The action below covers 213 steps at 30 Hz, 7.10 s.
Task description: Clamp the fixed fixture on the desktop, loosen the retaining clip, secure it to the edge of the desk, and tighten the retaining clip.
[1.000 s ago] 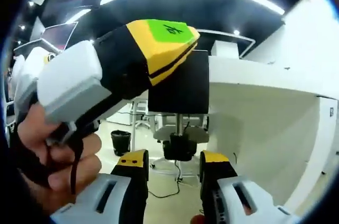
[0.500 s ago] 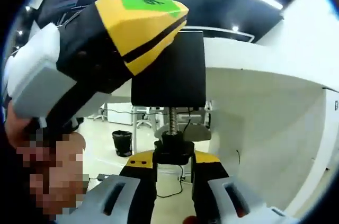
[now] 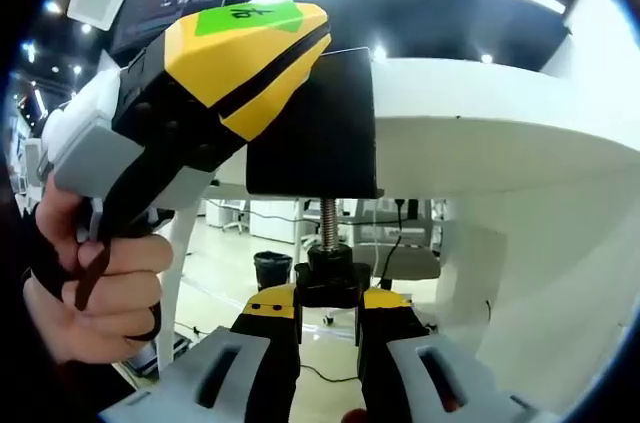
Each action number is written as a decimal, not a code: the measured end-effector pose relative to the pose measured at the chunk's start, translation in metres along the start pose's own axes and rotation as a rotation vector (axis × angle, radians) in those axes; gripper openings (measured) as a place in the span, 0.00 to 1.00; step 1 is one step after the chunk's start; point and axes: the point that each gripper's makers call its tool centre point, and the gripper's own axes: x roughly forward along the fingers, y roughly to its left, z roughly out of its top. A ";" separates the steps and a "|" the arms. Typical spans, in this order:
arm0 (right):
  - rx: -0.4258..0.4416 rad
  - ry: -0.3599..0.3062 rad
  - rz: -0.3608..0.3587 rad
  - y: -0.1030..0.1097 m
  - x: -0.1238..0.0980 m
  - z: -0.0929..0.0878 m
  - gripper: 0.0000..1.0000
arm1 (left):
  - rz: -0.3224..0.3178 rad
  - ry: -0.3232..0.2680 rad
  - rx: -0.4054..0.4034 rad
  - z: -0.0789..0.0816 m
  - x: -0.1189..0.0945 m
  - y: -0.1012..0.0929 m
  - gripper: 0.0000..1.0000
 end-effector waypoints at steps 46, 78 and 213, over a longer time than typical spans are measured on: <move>-0.048 -0.003 -0.318 -0.007 -0.045 0.002 0.42 | 0.013 0.003 0.006 0.002 0.000 0.000 0.02; 0.068 -0.096 0.118 -0.009 -0.001 0.006 0.27 | 0.006 -0.002 0.002 0.003 -0.001 0.000 0.02; -0.098 0.056 0.271 -0.003 -0.010 -0.015 0.26 | 0.021 0.013 0.006 -0.003 -0.002 0.003 0.02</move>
